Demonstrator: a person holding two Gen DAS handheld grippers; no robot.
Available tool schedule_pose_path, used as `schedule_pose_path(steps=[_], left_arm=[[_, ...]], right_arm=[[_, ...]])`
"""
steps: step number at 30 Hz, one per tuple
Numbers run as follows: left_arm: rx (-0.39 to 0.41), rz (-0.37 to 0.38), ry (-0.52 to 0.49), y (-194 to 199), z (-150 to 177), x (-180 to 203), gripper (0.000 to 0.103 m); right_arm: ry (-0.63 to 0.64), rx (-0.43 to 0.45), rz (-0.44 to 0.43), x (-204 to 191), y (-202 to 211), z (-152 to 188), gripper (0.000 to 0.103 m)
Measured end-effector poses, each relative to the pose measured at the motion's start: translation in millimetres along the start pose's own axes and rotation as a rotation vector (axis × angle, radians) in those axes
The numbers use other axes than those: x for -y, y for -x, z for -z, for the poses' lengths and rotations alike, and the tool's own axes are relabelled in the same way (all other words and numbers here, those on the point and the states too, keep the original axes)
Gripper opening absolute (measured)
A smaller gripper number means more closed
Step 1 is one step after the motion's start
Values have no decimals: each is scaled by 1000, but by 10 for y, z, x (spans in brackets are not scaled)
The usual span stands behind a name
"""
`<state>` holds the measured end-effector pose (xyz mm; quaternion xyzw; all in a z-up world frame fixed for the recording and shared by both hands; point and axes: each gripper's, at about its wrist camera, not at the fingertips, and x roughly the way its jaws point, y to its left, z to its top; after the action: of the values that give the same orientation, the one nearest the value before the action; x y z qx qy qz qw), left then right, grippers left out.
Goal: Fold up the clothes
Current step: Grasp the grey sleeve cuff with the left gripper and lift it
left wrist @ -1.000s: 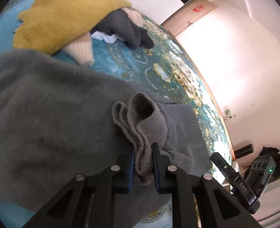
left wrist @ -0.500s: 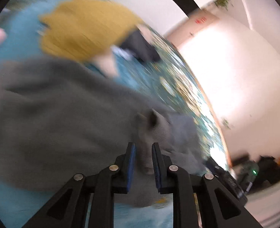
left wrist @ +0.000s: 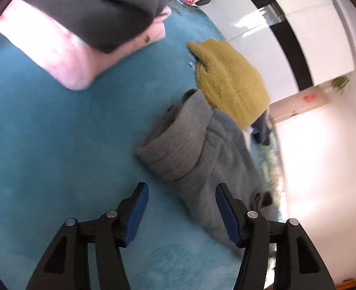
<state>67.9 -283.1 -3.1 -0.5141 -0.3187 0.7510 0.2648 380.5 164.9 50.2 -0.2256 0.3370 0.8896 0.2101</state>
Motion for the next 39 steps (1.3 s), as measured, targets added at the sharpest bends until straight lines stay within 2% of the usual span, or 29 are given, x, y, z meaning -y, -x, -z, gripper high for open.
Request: schedule_pose_path(steps=[5, 9, 12, 14, 15, 18, 21, 23, 25, 28, 30, 33, 39], left_arm=[[60, 32, 58, -204, -80, -74, 65], [112, 4, 13, -294, -118, 35, 65], [141, -10, 21, -383, -138, 67, 63], [145, -18, 37, -440, -158, 108, 55], [143, -24, 47, -470, -169, 133, 48], [141, -36, 54, -466, -174, 169, 38], [145, -64, 34, -373, -193, 203, 35], [152, -86, 11, -272, -221, 238, 33], [168, -117, -44, -214, -208, 397, 32], [213, -161, -174, -113, -141, 757, 31], [257, -186, -302, -19, -61, 1153, 31], [291, -184, -477, 28, 72, 1790, 30], [289, -130, -768, -137, 564, 2954, 27]], right_arm=[[-19, 12, -3, 67, 51, 47, 47], [-30, 20, -20, 112, 54, 60, 47], [-34, 15, -36, 138, 28, 75, 47], [-34, 8, -39, 145, 12, 68, 47], [-33, 4, -40, 144, 4, 60, 47], [2, 33, -65, 71, 60, -9, 47], [35, 40, -108, -43, 61, -86, 47], [71, 1, -96, -112, -42, -80, 48], [83, -74, -72, -114, -187, -27, 48], [40, -70, -94, -16, -204, 43, 48], [30, -18, -100, 17, -94, 2, 48], [4, 25, -91, 92, -2, -11, 48], [-74, 2, -91, 262, -53, 0, 48]])
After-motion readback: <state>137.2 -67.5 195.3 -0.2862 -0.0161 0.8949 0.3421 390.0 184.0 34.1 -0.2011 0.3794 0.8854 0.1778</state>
